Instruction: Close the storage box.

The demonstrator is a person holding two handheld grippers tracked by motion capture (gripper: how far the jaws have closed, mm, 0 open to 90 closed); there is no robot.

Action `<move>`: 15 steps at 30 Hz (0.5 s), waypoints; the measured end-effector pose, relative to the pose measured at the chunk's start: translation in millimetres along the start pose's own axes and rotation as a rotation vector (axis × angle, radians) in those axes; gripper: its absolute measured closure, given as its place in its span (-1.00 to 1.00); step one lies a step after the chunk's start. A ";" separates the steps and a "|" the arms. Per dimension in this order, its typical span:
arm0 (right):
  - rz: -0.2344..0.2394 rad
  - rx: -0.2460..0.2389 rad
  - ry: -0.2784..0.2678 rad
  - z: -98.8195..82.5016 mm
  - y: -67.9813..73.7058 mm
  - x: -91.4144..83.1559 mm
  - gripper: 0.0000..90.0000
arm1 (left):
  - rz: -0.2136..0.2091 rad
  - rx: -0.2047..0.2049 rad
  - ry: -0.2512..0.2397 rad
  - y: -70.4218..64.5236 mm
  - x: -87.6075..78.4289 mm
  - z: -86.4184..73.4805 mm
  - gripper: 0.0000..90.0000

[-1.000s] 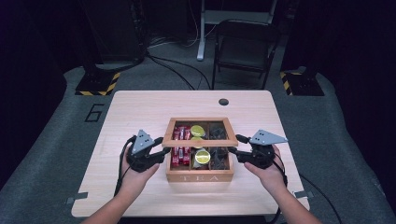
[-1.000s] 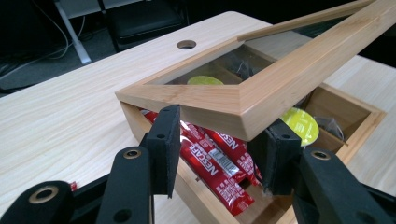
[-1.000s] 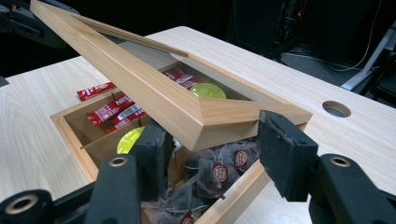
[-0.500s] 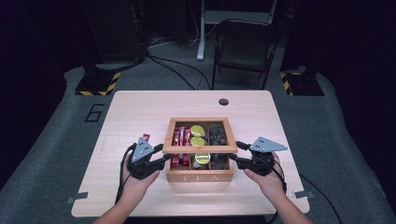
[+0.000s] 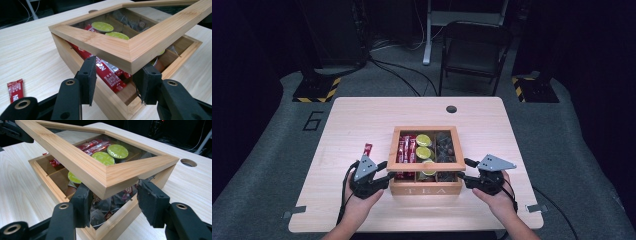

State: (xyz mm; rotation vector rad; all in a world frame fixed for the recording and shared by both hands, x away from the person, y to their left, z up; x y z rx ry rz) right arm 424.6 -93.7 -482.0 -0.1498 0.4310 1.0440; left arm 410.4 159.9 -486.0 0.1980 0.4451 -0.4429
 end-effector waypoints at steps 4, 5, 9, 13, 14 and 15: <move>0.001 0.002 0.018 -7.5 0.6 2.3 0.01 | -0.004 0.001 0.012 -2.5 2.0 -7.7 0.22; 0.006 0.002 0.024 -9.4 1.3 2.8 0.01 | -0.004 0.001 0.012 -2.5 2.0 -7.7 0.22; 0.014 0.010 0.043 -15.9 2.1 4.5 0.01 | -0.004 0.014 0.028 -4.9 4.5 -16.9 0.22; 0.037 0.026 0.075 -24.8 5.1 7.1 0.00 | -0.016 0.016 0.057 -6.5 6.4 -25.1 0.22; 0.039 0.030 0.078 -25.8 5.6 6.8 0.00 | -0.016 0.020 0.058 -6.0 6.9 -25.9 0.22; 0.039 0.036 0.081 -26.5 6.2 6.5 0.00 | -0.020 0.007 0.061 -6.9 7.3 -26.7 0.22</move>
Point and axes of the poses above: each handheld gripper's, and its own axes: x roughly forward along the jaws, z roughly out of its top, y roughly to its left, the point moved 10 cm from there along x, roughly forward along the jaws, and after that the axes turned 14 degrees about z, right-handed, at the moved point
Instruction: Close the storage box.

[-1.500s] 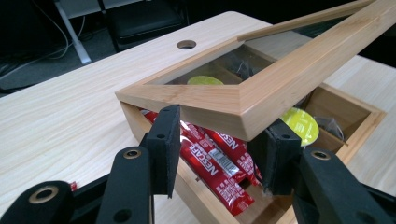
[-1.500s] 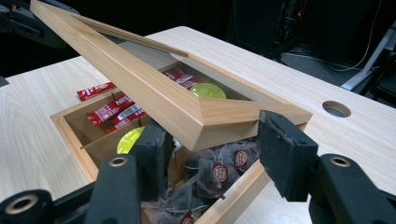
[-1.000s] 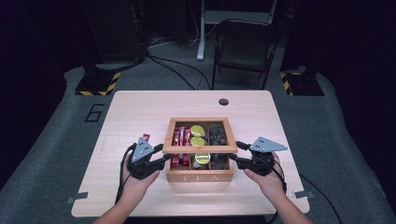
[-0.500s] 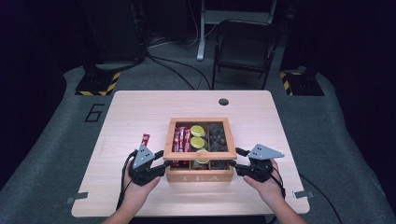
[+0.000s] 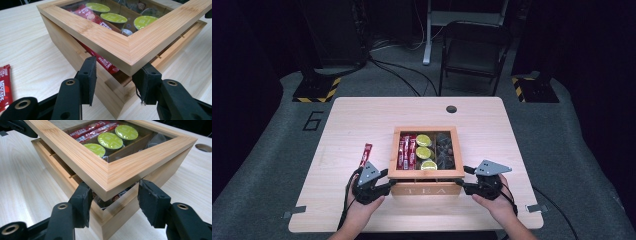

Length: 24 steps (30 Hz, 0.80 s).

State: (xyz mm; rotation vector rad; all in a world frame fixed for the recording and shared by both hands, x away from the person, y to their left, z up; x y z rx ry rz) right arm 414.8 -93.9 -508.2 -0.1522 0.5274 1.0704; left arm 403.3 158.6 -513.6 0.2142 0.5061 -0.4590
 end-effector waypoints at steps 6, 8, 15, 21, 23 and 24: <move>0.013 0.000 0.017 -3.8 4.0 -1.2 -0.06 | -0.022 0.002 0.010 -4.1 0.9 -3.8 0.17; 0.001 0.013 0.017 -4.5 5.0 -1.1 -0.07 | -0.021 0.010 0.003 -5.1 1.3 -3.7 0.16; 0.003 0.013 0.048 -8.4 6.7 0.9 -0.09 | -0.041 0.027 0.030 -7.4 1.0 -8.5 0.12; 0.017 0.025 0.046 -8.4 8.0 0.5 -0.13 | -0.032 0.040 0.053 -8.6 2.6 -14.3 0.04; 0.032 0.026 0.041 -7.1 8.5 -0.6 -0.10 | -0.034 0.045 0.068 -9.4 2.9 -17.9 0.00; 0.030 0.029 0.036 -6.7 8.1 -0.6 -0.10 | -0.034 0.045 0.068 -9.4 2.9 -17.9 -0.01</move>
Point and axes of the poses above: each handheld gripper's, and its own axes: x roughly forward along the jaws, z roughly out of its top, y roughly to its left, the point moved 10 cm from there along x, roughly forward along the jaws, and after that the axes turned 14 degrees about z, right-handed, at the moved point
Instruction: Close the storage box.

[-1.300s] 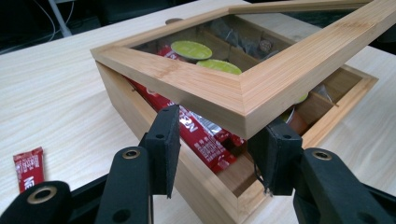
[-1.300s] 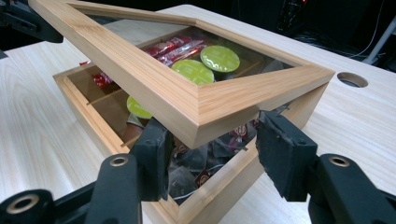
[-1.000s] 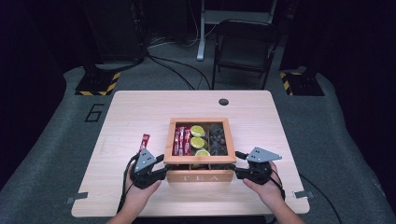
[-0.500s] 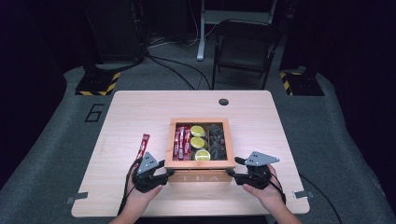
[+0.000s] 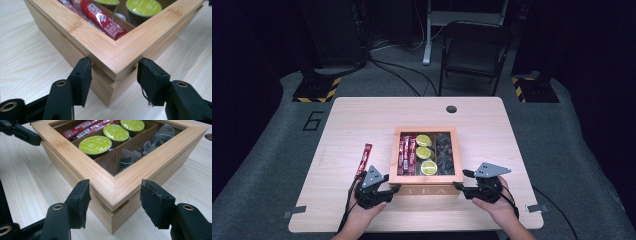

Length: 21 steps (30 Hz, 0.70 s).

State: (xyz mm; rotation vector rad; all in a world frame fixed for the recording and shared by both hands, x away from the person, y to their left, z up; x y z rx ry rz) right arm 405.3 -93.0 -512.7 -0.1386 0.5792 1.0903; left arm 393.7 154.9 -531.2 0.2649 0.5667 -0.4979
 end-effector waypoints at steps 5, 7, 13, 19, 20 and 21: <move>-0.002 0.010 0.013 -3.1 -1.3 1.5 -0.13 | -0.006 -0.025 0.011 2.9 1.6 -2.9 -0.18; -0.001 0.012 0.011 -3.0 -1.1 1.5 -0.14 | -0.016 -0.028 0.016 2.7 1.0 -2.9 -0.19; 0.005 -0.003 0.004 -1.8 -2.0 0.6 -0.15 | -0.014 -0.039 0.005 3.6 -0.8 -2.0 -0.20; 0.002 0.009 -0.023 -0.1 -4.6 -0.5 -0.15 | -0.054 -0.064 -0.009 4.8 -6.4 -0.1 -0.20; 0.002 0.010 -0.025 -0.2 -5.0 -0.7 -0.15 | -0.059 -0.089 -0.026 6.9 -9.5 2.4 -0.20; 0.002 0.010 -0.025 -0.2 -5.0 -0.7 -0.15 | -0.059 -0.089 -0.026 6.9 -9.5 2.4 -0.20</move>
Point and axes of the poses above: each handheld gripper's, and its own axes: x roughly forward along the jaws, z roughly out of its top, y roughly to its left, the point moved 10 cm from there along x, roughly forward along the jaws, and after that the axes turned 14 degrees about z, right-handed, at the moved point
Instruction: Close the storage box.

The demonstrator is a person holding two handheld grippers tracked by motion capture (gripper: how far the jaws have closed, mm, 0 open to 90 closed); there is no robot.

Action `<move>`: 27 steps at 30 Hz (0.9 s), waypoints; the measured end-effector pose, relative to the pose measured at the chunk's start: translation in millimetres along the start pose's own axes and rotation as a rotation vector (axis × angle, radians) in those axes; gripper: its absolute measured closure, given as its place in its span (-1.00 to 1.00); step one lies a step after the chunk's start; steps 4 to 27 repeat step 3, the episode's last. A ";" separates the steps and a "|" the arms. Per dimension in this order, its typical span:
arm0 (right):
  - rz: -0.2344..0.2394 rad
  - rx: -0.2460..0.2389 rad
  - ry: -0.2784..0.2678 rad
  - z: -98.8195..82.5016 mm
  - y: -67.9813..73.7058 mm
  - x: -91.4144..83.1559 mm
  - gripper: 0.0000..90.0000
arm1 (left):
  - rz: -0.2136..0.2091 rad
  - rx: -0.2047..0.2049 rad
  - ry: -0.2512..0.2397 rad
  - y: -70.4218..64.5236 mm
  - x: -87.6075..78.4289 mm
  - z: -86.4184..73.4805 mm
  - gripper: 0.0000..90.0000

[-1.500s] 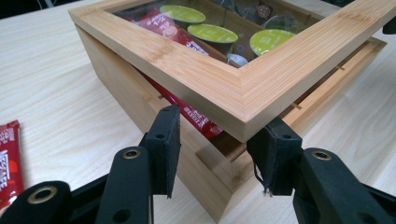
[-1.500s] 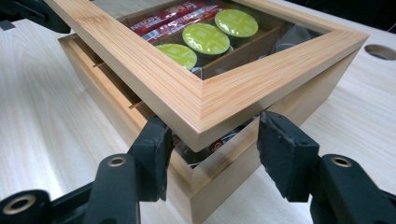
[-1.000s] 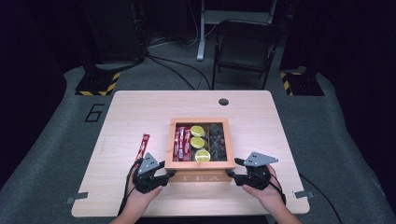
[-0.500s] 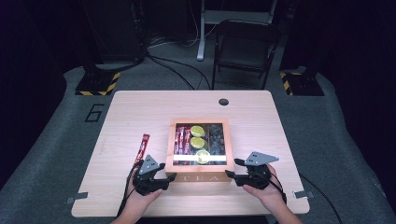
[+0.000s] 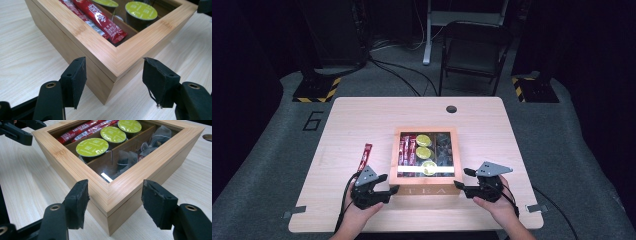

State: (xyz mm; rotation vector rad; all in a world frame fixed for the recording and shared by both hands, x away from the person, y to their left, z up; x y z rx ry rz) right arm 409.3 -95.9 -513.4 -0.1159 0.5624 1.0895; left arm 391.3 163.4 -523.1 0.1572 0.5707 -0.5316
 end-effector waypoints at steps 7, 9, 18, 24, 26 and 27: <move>-0.004 0.007 -0.008 -0.6 -2.1 -0.7 -0.16 | 0.006 -0.042 -0.028 6.1 -4.9 5.4 -0.20; -0.004 0.007 -0.008 -0.6 -2.1 -0.7 -0.16 | 0.006 -0.042 -0.028 6.1 -4.9 5.4 -0.20; -0.004 0.007 -0.008 -0.6 -2.1 -0.7 -0.16 | 0.006 -0.042 -0.028 6.1 -4.9 5.4 -0.20; -0.004 0.007 -0.008 -0.6 -2.1 -0.7 -0.16 | 0.006 -0.042 -0.028 6.1 -4.9 5.4 -0.20; -0.004 0.007 -0.008 -0.6 -2.1 -0.7 -0.16 | 0.006 -0.042 -0.028 6.1 -4.9 5.4 -0.20; -0.004 0.007 -0.008 -0.6 -2.1 -0.7 -0.16 | 0.006 -0.042 -0.028 6.1 -4.9 5.4 -0.20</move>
Point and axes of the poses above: each handheld gripper's, and its own axes: x roughly forward along the jaws, z roughly out of its top, y roughly to its left, the point moved 10 cm from there along x, roughly forward along the jaws, and after that the axes turned 14 degrees about z, right-handed, at the moved point
